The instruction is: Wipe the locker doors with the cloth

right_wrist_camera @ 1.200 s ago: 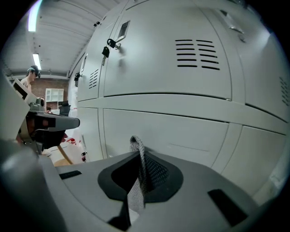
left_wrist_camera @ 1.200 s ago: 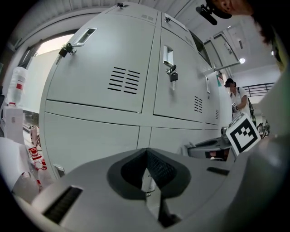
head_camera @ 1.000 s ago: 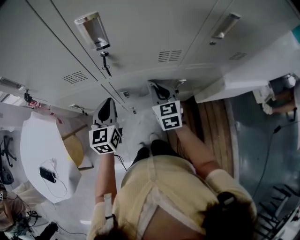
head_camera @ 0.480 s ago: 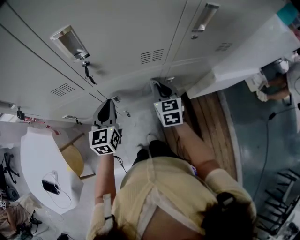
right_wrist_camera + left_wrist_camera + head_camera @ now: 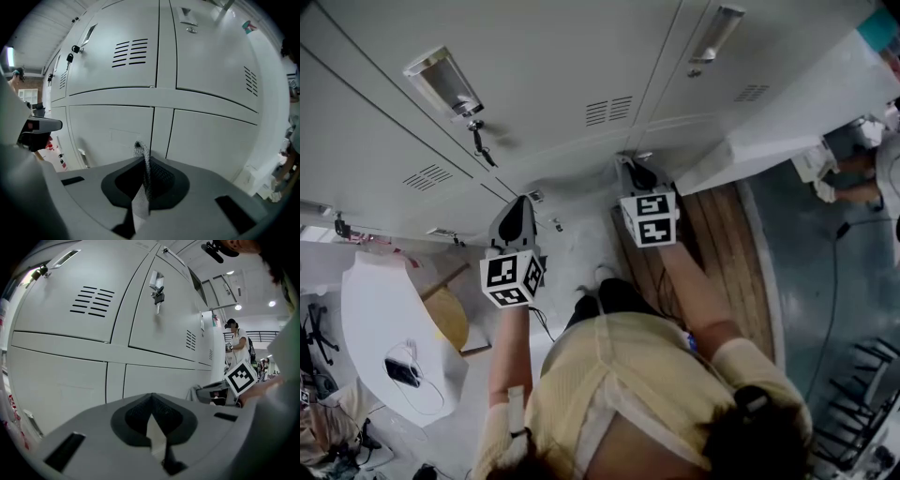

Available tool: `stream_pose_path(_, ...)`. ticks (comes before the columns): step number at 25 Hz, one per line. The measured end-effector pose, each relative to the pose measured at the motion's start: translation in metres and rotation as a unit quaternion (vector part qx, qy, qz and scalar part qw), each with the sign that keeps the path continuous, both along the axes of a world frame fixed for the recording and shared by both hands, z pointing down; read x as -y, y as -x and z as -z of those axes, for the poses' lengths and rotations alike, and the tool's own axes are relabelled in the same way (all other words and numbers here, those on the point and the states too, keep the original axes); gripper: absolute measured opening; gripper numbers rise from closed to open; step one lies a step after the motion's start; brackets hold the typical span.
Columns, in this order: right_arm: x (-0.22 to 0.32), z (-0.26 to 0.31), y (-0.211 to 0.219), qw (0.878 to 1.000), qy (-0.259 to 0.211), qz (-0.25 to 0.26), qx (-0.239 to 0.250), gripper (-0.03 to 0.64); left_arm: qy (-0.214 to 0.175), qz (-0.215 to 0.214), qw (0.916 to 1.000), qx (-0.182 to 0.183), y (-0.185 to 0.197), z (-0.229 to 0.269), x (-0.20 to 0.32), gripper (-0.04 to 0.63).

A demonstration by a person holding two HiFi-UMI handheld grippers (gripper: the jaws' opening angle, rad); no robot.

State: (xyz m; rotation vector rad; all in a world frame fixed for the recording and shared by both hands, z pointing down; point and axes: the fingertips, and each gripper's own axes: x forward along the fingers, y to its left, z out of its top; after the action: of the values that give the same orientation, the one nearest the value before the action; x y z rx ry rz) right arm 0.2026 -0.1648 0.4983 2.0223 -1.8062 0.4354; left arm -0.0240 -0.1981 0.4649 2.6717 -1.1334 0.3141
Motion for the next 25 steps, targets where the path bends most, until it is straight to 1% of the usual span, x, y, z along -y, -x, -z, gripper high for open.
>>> stream_pose_path(5, -0.009, 0.002, 0.018, 1.000, 0.004, 0.020, 0.008, 0.014, 0.007, 0.014, 0.9999, -0.001, 0.014, -0.006, -0.001, 0.002)
stream_pose_path(13, -0.020, -0.006, 0.066, 0.996, 0.022, 0.086, 0.020, 0.014, 0.030, 0.052, 0.9982, 0.006, 0.048, -0.027, -0.013, 0.002)
stream_pose_path(17, -0.014, -0.013, 0.096, 0.992, 0.028, 0.124, 0.024, 0.014, 0.038, 0.070, 0.9968, 0.007, 0.062, -0.035, -0.020, 0.002)
stream_pose_path(25, 0.002, -0.027, 0.152, 0.980, 0.033, 0.195, 0.026, 0.014, 0.047, 0.122, 0.9913, 0.008, 0.095, -0.045, -0.026, 0.002)
